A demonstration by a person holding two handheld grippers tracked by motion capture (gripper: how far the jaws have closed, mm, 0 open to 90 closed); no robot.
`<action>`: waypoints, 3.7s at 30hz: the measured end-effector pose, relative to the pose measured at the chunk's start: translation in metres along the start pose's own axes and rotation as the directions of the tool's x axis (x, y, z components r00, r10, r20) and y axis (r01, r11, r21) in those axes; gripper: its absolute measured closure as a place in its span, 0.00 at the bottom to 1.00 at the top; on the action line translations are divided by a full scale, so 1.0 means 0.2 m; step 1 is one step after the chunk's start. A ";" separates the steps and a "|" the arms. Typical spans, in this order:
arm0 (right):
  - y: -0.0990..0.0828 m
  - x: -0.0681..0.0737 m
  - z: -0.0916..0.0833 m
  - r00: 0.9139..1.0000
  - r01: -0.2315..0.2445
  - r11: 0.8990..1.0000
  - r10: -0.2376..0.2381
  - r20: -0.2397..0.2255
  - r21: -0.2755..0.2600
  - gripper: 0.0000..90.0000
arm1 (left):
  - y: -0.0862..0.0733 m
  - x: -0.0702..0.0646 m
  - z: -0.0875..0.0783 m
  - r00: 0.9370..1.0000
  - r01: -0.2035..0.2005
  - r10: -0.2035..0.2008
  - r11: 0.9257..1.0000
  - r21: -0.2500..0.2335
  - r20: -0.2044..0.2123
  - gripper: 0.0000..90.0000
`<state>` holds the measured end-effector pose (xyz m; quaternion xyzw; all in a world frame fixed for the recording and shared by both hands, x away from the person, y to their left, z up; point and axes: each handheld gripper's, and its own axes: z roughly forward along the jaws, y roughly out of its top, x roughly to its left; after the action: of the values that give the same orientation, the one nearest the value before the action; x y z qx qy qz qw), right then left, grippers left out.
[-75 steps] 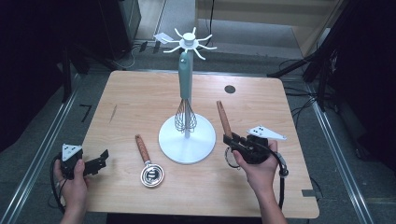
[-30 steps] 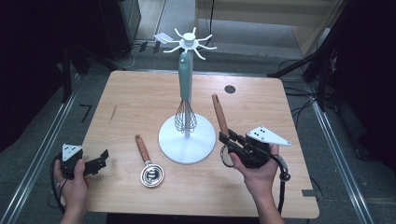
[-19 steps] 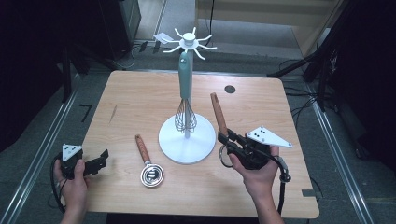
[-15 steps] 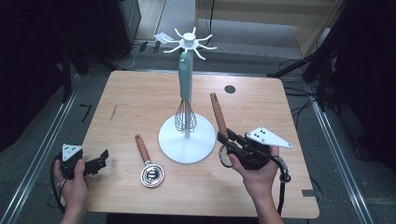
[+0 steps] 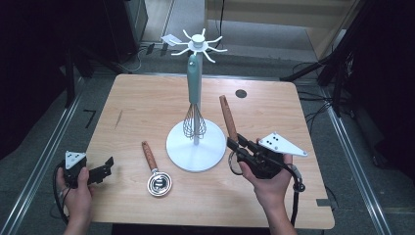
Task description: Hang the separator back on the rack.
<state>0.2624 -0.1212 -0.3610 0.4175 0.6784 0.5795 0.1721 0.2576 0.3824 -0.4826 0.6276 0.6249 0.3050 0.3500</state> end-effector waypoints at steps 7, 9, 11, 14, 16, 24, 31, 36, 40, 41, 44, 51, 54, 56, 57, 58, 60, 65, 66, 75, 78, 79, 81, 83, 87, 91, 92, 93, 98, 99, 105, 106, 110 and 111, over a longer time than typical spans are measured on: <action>0.02 0.02 0.00 1.000 0.007 1.000 -0.007 -0.006 -0.003 0.79 | 0.00 0.00 0.00 1.000 -0.009 0.009 1.000 -0.005 -0.007 0.04; 0.02 0.03 0.00 1.000 0.013 1.000 -0.013 -0.007 -0.001 0.79 | 0.00 -0.01 0.00 1.000 -0.011 0.011 1.000 -0.004 -0.008 0.04; 0.03 0.03 0.00 1.000 0.014 1.000 -0.014 -0.004 -0.002 0.79 | 0.00 -0.01 0.00 1.000 -0.013 0.013 1.000 -0.005 -0.006 0.04; 0.03 0.03 0.00 1.000 0.018 1.000 -0.018 0.001 -0.003 0.79 | 0.00 -0.01 0.00 1.000 -0.011 0.011 1.000 -0.006 -0.008 0.04; 0.04 0.04 0.00 1.000 0.018 1.000 -0.018 0.008 -0.008 0.79 | 0.00 -0.01 0.00 1.000 -0.011 0.011 1.000 -0.007 -0.006 0.04; 0.08 0.08 -0.01 0.999 0.046 0.998 -0.046 0.008 -0.039 0.79 | 0.00 0.00 0.00 1.000 -0.010 0.010 1.000 -0.007 -0.007 0.04; 0.11 0.10 -0.03 0.998 0.062 0.994 -0.060 0.018 -0.086 0.79 | 0.00 -0.01 0.00 1.000 -0.009 0.009 1.000 -0.010 -0.009 0.04; 0.13 0.11 -0.03 0.997 0.072 0.991 -0.070 0.022 -0.110 0.79 | 0.00 -0.01 0.00 1.000 -0.009 0.009 1.000 -0.011 -0.008 0.04; 0.14 0.13 -0.03 0.996 0.086 0.988 -0.082 0.034 -0.125 0.79 | 0.00 0.00 0.00 1.000 -0.008 0.008 1.000 -0.012 -0.007 0.04; 0.14 0.13 -0.03 0.996 0.083 0.988 -0.080 0.034 -0.128 0.79 | 0.00 0.00 0.00 1.000 -0.008 0.008 1.000 -0.012 -0.007 0.04; 0.15 0.13 -0.04 0.996 0.085 0.987 -0.081 0.039 -0.138 0.79 | 0.00 0.00 0.00 1.000 -0.008 0.008 1.000 -0.012 -0.007 0.04; 0.17 0.14 -0.04 0.996 0.092 0.984 -0.088 0.036 -0.155 0.79 | 0.00 0.00 -0.01 1.000 -0.007 0.007 1.000 -0.013 -0.007 0.04; 0.18 0.15 -0.04 0.995 0.095 0.983 -0.090 0.034 -0.158 0.79 | 0.00 0.00 -0.01 1.000 -0.009 0.009 1.000 -0.010 -0.005 0.04; 0.19 0.15 -0.04 0.995 0.096 0.982 -0.091 0.033 -0.160 0.79 | 0.00 -0.01 -0.01 1.000 -0.007 0.007 1.000 -0.010 -0.005 0.04; 0.19 0.15 -0.04 0.995 0.099 0.982 -0.094 0.033 -0.161 0.79 | 0.00 -0.01 -0.01 1.000 -0.006 0.005 1.000 -0.011 -0.005 0.04; 0.20 0.16 -0.04 0.995 0.096 0.983 -0.093 0.030 -0.159 0.79 | 0.00 0.00 -0.01 1.000 -0.006 0.006 1.000 -0.011 -0.005 0.04; 0.20 0.16 -0.04 0.995 0.098 0.982 -0.094 0.032 -0.163 0.79 | 0.00 0.00 -0.01 1.000 -0.009 0.009 1.000 -0.011 -0.005 0.04; 0.23 0.17 -0.05 0.995 0.101 0.978 -0.097 0.031 -0.180 0.79 | 0.00 -0.01 -0.01 1.000 -0.008 0.008 1.000 -0.011 -0.004 0.04; 0.24 0.17 -0.05 0.994 0.105 0.977 -0.101 0.032 -0.183 0.79 | 0.00 0.00 -0.01 1.000 -0.008 0.008 1.000 -0.012 -0.005 0.04; 0.28 0.19 -0.07 0.993 0.115 0.972 -0.111 0.032 -0.205 0.79 | 0.00 0.00 0.00 1.000 -0.004 0.004 1.000 -0.011 -0.005 0.04; 0.30 0.19 -0.07 0.992 0.126 0.968 -0.122 0.031 -0.216 0.79 | 0.00 0.00 0.00 1.000 -0.006 0.005 1.000 -0.011 -0.005 0.04; 0.31 0.20 -0.07 0.992 0.126 0.968 -0.122 0.031 -0.219 0.79 | 0.00 0.00 0.00 1.000 -0.006 0.006 1.000 -0.011 -0.005 0.04; 0.31 0.20 -0.08 0.992 0.124 0.967 -0.120 0.030 -0.224 0.79 | 0.00 0.00 0.00 1.000 -0.005 0.005 1.000 -0.011 -0.005 0.04; 0.32 0.20 -0.08 0.992 0.126 0.965 -0.122 0.030 -0.231 0.79 | 0.00 0.00 0.00 1.000 -0.004 0.004 1.000 -0.011 -0.005 0.04; 0.34 0.21 -0.08 0.991 0.130 0.962 -0.127 0.030 -0.241 0.79 | 0.00 0.00 -0.01 1.000 -0.005 0.005 1.000 -0.010 -0.005 0.04; 0.35 0.22 -0.07 0.991 0.135 0.960 -0.132 0.029 -0.246 0.79 | 0.00 0.00 0.00 1.000 -0.004 0.004 1.000 -0.010 -0.005 0.04; 0.35 0.22 -0.07 0.991 0.134 0.960 -0.132 0.027 -0.245 0.79 | 0.00 0.00 0.00 1.000 -0.004 0.004 1.000 -0.009 -0.004 0.04; 0.35 0.22 -0.07 0.991 0.134 0.960 -0.132 0.026 -0.245 0.79 | 0.00 0.00 -0.01 1.000 -0.004 0.004 1.000 -0.009 -0.004 0.04; 0.36 0.22 -0.06 0.991 0.136 0.958 -0.134 0.025 -0.251 0.79 | 0.00 0.00 -0.01 1.000 -0.003 0.003 1.000 -0.009 -0.004 0.04; 0.37 0.23 -0.06 0.991 0.134 0.959 -0.132 0.022 -0.250 0.79 | 0.00 0.00 -0.01 1.000 -0.004 0.004 1.000 -0.009 -0.004 0.04; 0.37 0.24 -0.04 0.990 0.141 0.961 -0.140 0.022 -0.237 0.79 | 0.00 0.00 -0.01 1.000 -0.002 0.002 1.000 -0.010 -0.003 0.04; 0.37 0.24 -0.03 0.990 0.141 0.961 -0.139 0.022 -0.237 0.79 | 0.00 0.00 -0.01 1.000 -0.002 0.002 1.000 -0.011 -0.003 0.04; 0.37 0.24 -0.01 0.990 0.143 0.962 -0.142 0.023 -0.234 0.79 | 0.00 0.00 -0.01 1.000 -0.002 0.002 1.000 -0.010 -0.003 0.04; 0.37 0.24 -0.01 0.990 0.143 0.962 -0.141 0.025 -0.233 0.79 | 0.00 0.00 -0.01 1.000 -0.002 0.002 1.000 -0.010 -0.002 0.04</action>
<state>0.2604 -0.0875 -0.2791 0.3470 0.6328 0.6400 0.2639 0.2563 0.3819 -0.4825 0.6261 0.6232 0.3092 0.3522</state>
